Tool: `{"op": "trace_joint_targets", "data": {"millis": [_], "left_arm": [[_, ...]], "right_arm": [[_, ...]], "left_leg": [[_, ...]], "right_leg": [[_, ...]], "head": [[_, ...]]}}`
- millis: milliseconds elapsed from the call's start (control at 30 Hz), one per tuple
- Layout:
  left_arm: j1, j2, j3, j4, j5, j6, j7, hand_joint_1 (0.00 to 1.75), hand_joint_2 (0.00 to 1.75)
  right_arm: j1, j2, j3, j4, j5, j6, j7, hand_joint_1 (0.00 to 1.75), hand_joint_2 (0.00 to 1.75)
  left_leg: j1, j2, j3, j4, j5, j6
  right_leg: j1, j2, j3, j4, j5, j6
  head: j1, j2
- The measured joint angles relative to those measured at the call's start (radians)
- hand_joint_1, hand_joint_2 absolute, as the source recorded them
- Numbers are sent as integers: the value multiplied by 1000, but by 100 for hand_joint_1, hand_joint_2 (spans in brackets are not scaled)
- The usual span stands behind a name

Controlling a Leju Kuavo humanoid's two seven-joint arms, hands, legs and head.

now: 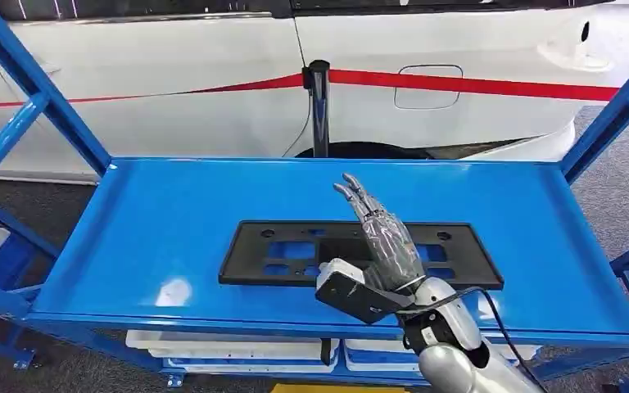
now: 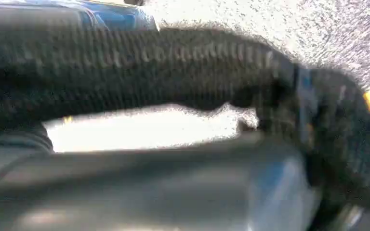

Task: Take the parts from the cabinet and place them on the table.

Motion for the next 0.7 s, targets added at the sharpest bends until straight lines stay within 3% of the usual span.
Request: {"op": "trace_joint_targets", "data": {"millis": [33, 67, 100, 167, 267, 333, 433, 700], "left_arm": [[-3, 4, 0, 0, 0, 0, -2, 0, 175], [-8, 5, 0, 0, 0, 0, -4, 0, 175], [-14, 7, 0, 0, -2, 0, -5, 0, 175], [-18, 10, 0, 0, -3, 0, -6, 0, 175], [-23, 13, 0, 0, -6, -4, -6, 0, 175], [-29, 14, 0, 0, -8, -6, -7, 0, 175], [-34, 15, 0, 0, -14, -6, -8, 0, 175], [-43, 16, 1, 0, -16, -8, -8, 0, 175]], "right_arm": [[-10, -12, 2, 0, -33, 41, 2, 0, 175], [-19, -24, 7, -4, -66, 83, 1, 0, 175], [-24, -37, 13, -12, -105, 120, -8, 0, 175], [-29, -67, 20, -32, -196, 186, -28, 0, 175], [-41, -112, 31, -59, -277, 259, -40, 0, 175], [-47, -136, 39, -76, -298, 280, -43, 0, 175], [-52, -166, 49, -94, -307, 289, -44, 0, 175], [-59, -217, 62, -134, -337, 294, -81, 0, 175]], "left_leg": [[0, 0, 1, -2, 2, 16], [0, 1, 2, -2, -1, 25], [0, 1, 3, -4, 2, 31], [0, 1, 6, -8, 2, 32], [2, 1, 7, -12, 3, 30], [3, 1, 7, -13, 4, 22], [6, 1, 7, -15, 3, -12], [-1, 1, 8, -15, 3, -14]], "right_leg": [[2, 0, 0, 0, 1, -1], [2, 1, -1, 0, 0, -2], [3, 2, -1, 0, 0, -2], [5, 2, 0, 0, -2, -6], [9, 2, 0, 1, -4, -9], [11, 1, 0, 1, -5, -11], [12, 1, 0, 2, -5, -12], [8, 0, 3, 0, -4, -12]], "head": [[0, 0], [0, 0], [0, 0], [-1, 0], [-1, 0], [0, 0], [0, 0], [0, 0]]}}
